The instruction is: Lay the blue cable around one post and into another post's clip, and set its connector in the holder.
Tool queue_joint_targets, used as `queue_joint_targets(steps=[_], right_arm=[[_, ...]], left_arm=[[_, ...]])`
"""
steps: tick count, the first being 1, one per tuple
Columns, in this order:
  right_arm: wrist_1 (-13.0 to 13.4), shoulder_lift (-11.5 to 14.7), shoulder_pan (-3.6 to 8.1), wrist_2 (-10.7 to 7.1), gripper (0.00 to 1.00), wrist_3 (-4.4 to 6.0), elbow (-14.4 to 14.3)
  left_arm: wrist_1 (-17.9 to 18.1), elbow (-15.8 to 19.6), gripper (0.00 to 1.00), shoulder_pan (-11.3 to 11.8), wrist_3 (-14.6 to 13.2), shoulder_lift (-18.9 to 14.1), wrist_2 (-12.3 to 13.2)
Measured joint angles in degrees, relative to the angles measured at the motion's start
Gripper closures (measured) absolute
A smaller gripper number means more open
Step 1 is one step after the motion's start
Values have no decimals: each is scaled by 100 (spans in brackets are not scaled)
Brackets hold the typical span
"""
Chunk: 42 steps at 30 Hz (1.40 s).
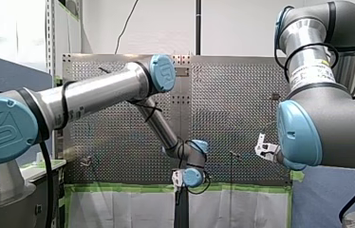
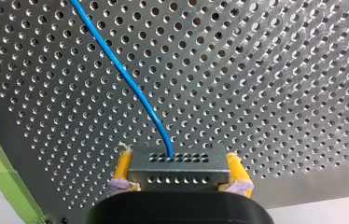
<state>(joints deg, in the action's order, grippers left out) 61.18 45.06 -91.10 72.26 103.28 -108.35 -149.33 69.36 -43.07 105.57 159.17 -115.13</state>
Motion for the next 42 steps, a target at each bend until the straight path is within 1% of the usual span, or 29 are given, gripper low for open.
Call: queue_joint_targets(steps=[3, 8, 13, 16, 20, 26, 31, 38, 42], right_arm=[[2, 1, -12, 0, 100, -4, 1], [8, 1, -24, 0, 100, -8, 1], [9, 1, -26, 0, 100, -4, 1], [9, 1, -27, 0, 100, -1, 1], [9, 2, -31, 0, 100, 0, 2], [-6, 2, -36, 0, 100, -9, 1], [-24, 1, -56, 0, 100, -23, 0], [-41, 1, -85, 0, 100, -26, 0], [-42, 3, -92, 0, 100, -26, 1]], left_arm=[[-101, -184, 1, 38, 51, 125, 22], [-74, -457, 1, 120, 72, 179, 132], [-59, -579, 1, 152, 36, 179, 183], [-63, -625, 1, 162, 22, 180, 153], [-94, -654, 1, 206, -6, 185, 28], [-99, -691, 1, 293, -150, 187, -96], [-101, -796, 1, 319, -174, 199, -104], [-357, -1123, 1, 340, -177, 484, -78], [-376, -1230, 1, 369, -141, 558, -66]])
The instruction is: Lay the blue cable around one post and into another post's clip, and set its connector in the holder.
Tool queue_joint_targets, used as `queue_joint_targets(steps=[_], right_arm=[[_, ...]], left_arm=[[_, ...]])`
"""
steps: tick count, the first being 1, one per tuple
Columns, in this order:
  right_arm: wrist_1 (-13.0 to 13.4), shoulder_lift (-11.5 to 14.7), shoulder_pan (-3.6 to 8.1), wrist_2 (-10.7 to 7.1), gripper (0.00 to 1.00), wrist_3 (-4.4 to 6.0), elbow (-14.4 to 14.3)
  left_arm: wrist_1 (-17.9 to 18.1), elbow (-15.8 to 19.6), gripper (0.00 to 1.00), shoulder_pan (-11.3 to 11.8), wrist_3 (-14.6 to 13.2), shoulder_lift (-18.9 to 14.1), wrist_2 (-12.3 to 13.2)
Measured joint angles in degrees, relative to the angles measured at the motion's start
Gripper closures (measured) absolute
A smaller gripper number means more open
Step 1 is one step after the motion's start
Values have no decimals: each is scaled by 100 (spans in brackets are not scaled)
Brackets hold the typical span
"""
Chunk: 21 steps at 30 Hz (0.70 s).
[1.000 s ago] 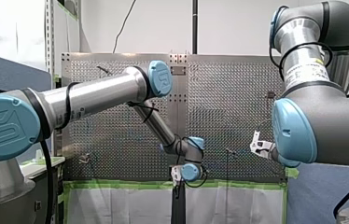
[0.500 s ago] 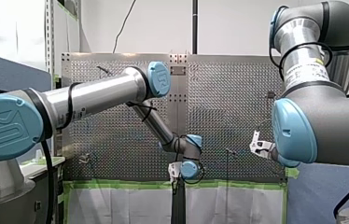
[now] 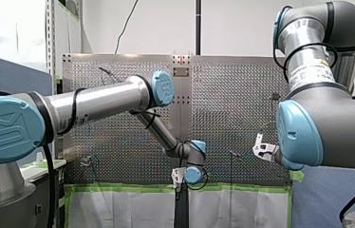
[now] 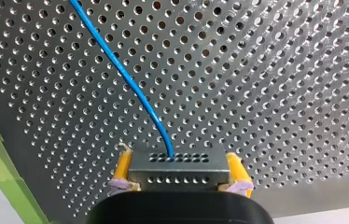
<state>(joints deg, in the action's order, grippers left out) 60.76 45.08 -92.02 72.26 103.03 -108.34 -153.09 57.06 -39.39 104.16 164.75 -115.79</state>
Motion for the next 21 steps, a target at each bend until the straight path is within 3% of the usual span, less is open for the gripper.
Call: queue_joint_targets(steps=[11, 21], right_arm=[[10, 0, -25, 0, 100, 0, 0], [30, 0, -31, 0, 100, 25, 0]], left_arm=[[-12, -57, 1, 166, 56, 16, 13], [5, 87, 1, 166, -63, 10, 200]])
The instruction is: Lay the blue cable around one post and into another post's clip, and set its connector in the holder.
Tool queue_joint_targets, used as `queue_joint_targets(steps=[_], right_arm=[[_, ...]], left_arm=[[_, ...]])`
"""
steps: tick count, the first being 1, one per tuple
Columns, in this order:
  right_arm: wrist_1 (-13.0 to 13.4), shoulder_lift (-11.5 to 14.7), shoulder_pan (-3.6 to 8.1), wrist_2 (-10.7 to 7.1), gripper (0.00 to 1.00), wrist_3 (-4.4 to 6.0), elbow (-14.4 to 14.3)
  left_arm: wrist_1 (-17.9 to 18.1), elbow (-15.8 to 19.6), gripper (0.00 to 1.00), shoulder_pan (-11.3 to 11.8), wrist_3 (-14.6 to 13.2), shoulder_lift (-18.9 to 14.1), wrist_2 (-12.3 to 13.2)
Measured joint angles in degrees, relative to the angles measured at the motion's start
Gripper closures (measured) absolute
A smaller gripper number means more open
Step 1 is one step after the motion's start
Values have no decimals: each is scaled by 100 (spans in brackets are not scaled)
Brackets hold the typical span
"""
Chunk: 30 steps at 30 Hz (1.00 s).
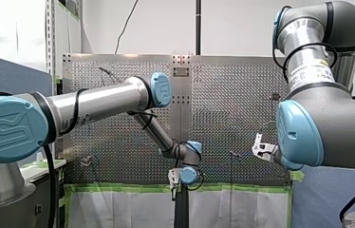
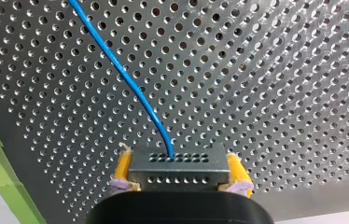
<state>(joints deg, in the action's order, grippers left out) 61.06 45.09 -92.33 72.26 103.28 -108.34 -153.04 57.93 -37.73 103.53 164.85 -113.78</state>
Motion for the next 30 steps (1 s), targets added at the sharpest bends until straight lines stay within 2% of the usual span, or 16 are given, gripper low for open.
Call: queue_joint_targets(steps=[2, 4, 8, 10, 12, 13, 14, 16, 17, 22, 30], right_arm=[[2, 0, 0, 0, 100, 1, 0], [3, 1, 0, 0, 100, 1, 0], [3, -1, 0, 0, 100, 2, 0], [3, -1, 0, 0, 100, 1, 0], [6, -1, 0, 0, 100, 2, 0], [8, -1, 1, 0, 100, 4, 0], [13, -1, 1, 0, 100, 8, 0], [20, -2, 1, 0, 100, 15, 0], [24, -2, 1, 0, 100, 18, 0], [28, -3, 1, 0, 100, 19, 0], [30, -3, 0, -1, 100, 21, 0]], left_arm=[[0, 6, 1, -15, -30, -1, 45], [1, -1, 12, -25, -42, -2, 67], [1, -35, 16, -36, -51, -3, 84], [1, -43, 24, -36, -52, -3, 83], [1, -47, 24, -39, -53, -3, 81], [1, -47, 34, -40, -53, -3, 81], [2, -45, 34, -41, -53, -3, 78], [5, -38, 42, -39, -53, -3, 79], [10, -31, 42, -38, -53, -4, 81], [60, 15, 55, -32, -47, -4, 88], [74, 30, 57, -26, -44, -4, 86]])
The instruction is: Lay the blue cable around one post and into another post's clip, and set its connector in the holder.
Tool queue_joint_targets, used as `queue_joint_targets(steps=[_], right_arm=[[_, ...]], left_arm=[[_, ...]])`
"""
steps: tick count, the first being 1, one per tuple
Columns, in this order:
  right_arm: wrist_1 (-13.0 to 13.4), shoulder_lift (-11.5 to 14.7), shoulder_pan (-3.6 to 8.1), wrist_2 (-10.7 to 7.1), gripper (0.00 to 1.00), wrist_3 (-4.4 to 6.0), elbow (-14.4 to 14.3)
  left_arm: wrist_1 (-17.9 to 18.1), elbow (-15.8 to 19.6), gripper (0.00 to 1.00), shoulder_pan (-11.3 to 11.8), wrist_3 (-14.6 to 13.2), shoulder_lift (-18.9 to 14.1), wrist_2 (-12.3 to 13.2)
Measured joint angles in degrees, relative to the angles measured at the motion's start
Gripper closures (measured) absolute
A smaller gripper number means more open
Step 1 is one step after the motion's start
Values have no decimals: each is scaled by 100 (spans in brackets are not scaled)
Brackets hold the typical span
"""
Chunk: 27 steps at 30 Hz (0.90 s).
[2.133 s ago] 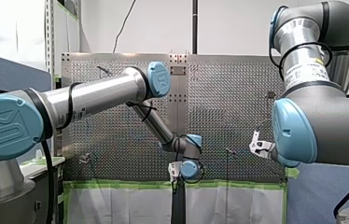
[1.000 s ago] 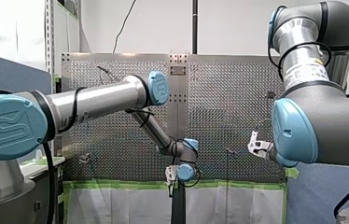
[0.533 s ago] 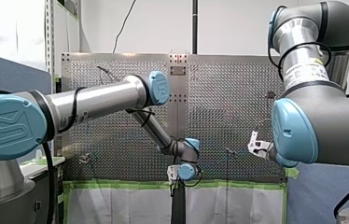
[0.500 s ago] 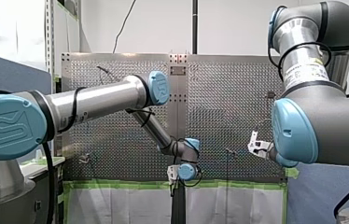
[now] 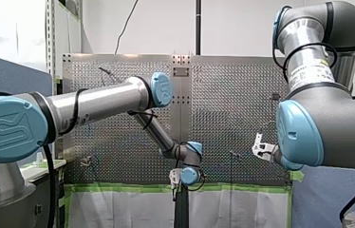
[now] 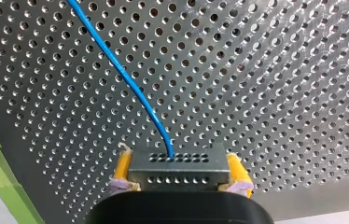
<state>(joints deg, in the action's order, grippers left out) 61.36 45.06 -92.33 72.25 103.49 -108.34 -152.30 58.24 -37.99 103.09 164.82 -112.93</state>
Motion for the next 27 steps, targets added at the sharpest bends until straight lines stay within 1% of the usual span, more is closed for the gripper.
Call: queue_joint_targets(steps=[7, 14, 16, 20, 21, 26, 27], right_arm=[[5, 0, 1, 0, 100, 3, 0], [15, 0, 0, 0, 100, 7, 1], [16, 0, 0, 0, 100, 7, 0], [15, 0, 1, 0, 100, 6, 1], [13, 0, 1, 0, 100, 5, 1], [10, 1, 0, 1, 100, 1, 1], [9, 0, 1, 3, 100, 1, 0]], left_arm=[[-22, 8, 57, 13, -7, -27, -25], [-33, 103, 57, 23, -10, -65, -73], [-32, 137, 64, 27, -9, -83, -71], [-17, 187, 64, 36, -9, -126, -56], [-16, 190, 66, 38, -9, -130, -49], [-6, 188, 66, 41, -8, -138, -26], [-5, 188, 69, 41, -6, -138, -26]])
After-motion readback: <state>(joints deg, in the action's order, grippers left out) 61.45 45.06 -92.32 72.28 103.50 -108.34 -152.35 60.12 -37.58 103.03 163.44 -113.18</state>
